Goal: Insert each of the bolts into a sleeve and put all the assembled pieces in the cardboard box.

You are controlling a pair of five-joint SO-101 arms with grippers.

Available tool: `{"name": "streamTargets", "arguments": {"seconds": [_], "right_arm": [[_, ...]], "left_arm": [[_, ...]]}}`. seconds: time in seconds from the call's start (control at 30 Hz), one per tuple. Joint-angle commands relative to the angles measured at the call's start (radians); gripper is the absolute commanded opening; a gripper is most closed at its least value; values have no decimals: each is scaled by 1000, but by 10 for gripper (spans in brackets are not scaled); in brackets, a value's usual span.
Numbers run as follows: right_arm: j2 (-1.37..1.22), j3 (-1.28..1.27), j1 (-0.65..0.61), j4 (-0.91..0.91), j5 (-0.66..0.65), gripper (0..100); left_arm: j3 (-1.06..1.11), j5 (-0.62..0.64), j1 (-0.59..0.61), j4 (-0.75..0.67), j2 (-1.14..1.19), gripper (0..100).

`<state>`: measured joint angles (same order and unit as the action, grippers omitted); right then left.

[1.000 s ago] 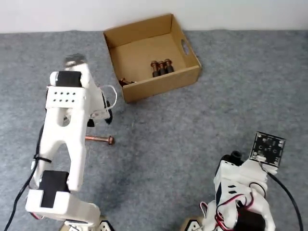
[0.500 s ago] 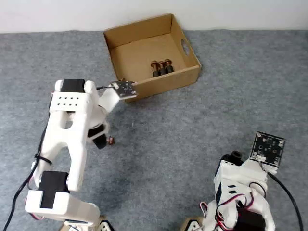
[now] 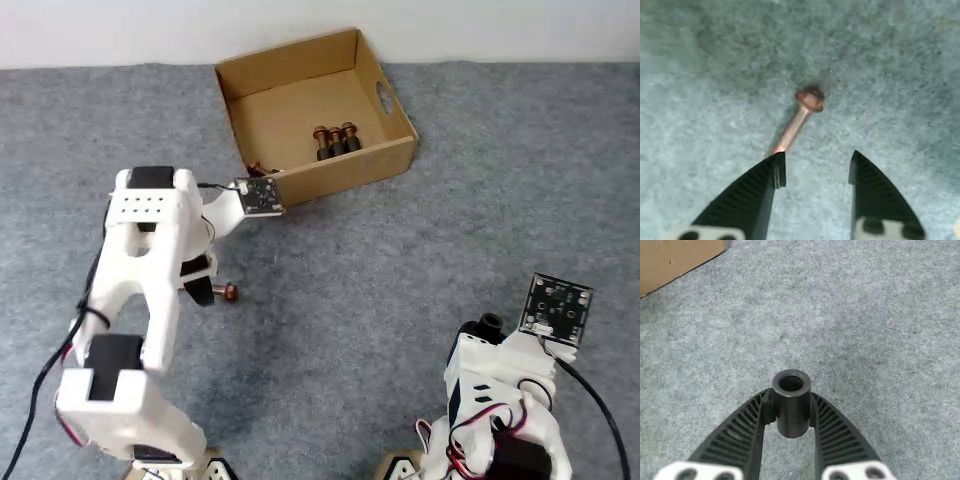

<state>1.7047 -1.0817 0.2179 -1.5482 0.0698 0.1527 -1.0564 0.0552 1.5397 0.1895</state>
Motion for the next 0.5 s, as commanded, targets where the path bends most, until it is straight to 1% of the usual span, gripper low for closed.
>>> {"name": "streamTargets", "arguments": {"seconds": [0.0, 0.1, 0.47], "right_arm": [[-1, 2, 12, 22, -20, 8], [-2, 2, 12, 22, -20, 8], [-4, 0, 12, 22, -20, 8]], "left_arm": [[-77, -11, -5, -14, 38, 211], [-122, -31, -6, -14, 87, 210], [-275, -29, -6, -14, 304, 209]]}}
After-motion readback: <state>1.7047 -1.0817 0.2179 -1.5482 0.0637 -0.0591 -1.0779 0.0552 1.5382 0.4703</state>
